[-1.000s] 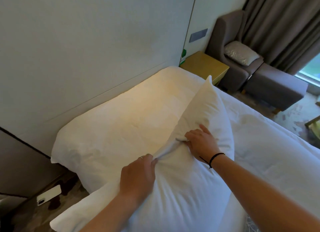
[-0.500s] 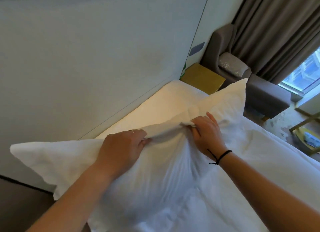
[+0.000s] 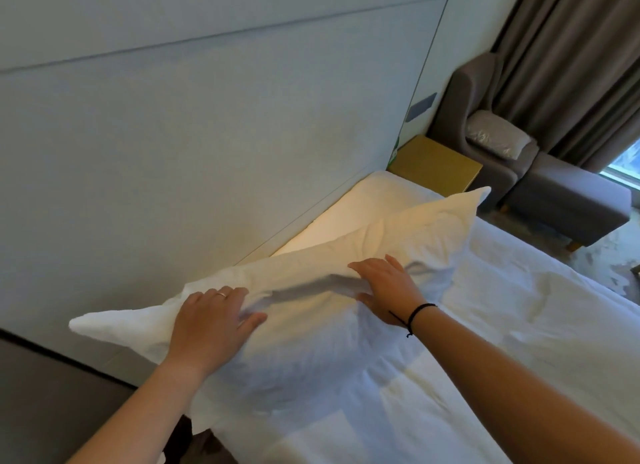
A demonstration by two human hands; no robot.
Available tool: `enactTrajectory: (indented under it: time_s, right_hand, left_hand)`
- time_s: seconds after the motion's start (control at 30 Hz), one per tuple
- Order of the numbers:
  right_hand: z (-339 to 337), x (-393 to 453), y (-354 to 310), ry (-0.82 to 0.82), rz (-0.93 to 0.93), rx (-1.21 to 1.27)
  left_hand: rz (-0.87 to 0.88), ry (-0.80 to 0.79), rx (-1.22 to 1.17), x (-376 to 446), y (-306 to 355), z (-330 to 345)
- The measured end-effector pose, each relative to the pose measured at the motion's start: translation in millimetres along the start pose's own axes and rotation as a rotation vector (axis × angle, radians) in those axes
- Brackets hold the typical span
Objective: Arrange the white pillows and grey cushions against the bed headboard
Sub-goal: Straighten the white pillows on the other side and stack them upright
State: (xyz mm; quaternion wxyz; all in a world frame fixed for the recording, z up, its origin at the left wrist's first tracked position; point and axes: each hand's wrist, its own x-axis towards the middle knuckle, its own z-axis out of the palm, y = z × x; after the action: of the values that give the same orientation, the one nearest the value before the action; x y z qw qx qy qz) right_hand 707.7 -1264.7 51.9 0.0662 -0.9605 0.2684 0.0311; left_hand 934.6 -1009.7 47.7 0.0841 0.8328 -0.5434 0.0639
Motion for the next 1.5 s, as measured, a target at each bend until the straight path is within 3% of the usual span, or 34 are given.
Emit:
enactTrajectory:
  time_s: [0.27, 0.47, 0.63, 0.93, 1.07, 1.17, 1.27, 1.43, 1.5]
  right_hand:
    - [-2.0, 24.1, 22.7, 0.023, -0.047, -0.133]
    - [13.4, 32.5, 20.9, 0.056, 0.151, -0.095]
    - [-12.9, 73.7, 25.8, 0.041, 0.365, -0.035]
    - [-130.4, 175.5, 56.5, 0.216, 0.454, -0.052]
    - [-171.7, 210.5, 58.9, 0.368, 0.429, -0.028]
    - [-185.6, 242.8, 58.0, 0.447, 0.391, 0.000]
    - [-171.7, 278.2, 53.7, 0.404, 0.464, 0.055]
    - [-52.2, 279.5, 4.1, 0.065, 0.670, 0.694]
    - [2.1, 263.2, -21.4, -0.085, 0.731, 0.828]
  left_hand:
    - [-0.118, -0.145, -0.045, 8.1, 1.2, -13.6]
    - [-0.082, -0.136, -0.074, 31.6, 2.2, 1.9]
    - [-0.122, -0.138, -0.194, 76.2, -1.2, -0.6]
    - [-0.003, 0.167, -0.405, 181.8, -2.3, -52.7]
    - [-0.005, 0.265, -0.369, 216.3, -12.5, -64.3]
    - [-0.054, 0.223, -0.300, 243.0, -27.3, -56.7]
    - [-0.064, 0.117, -0.256, 267.4, -35.6, -32.2]
    - [-0.152, -0.283, -0.231, 256.1, -47.8, 47.7]
    - [-0.206, -0.369, -0.211, 237.6, -54.5, 69.4]
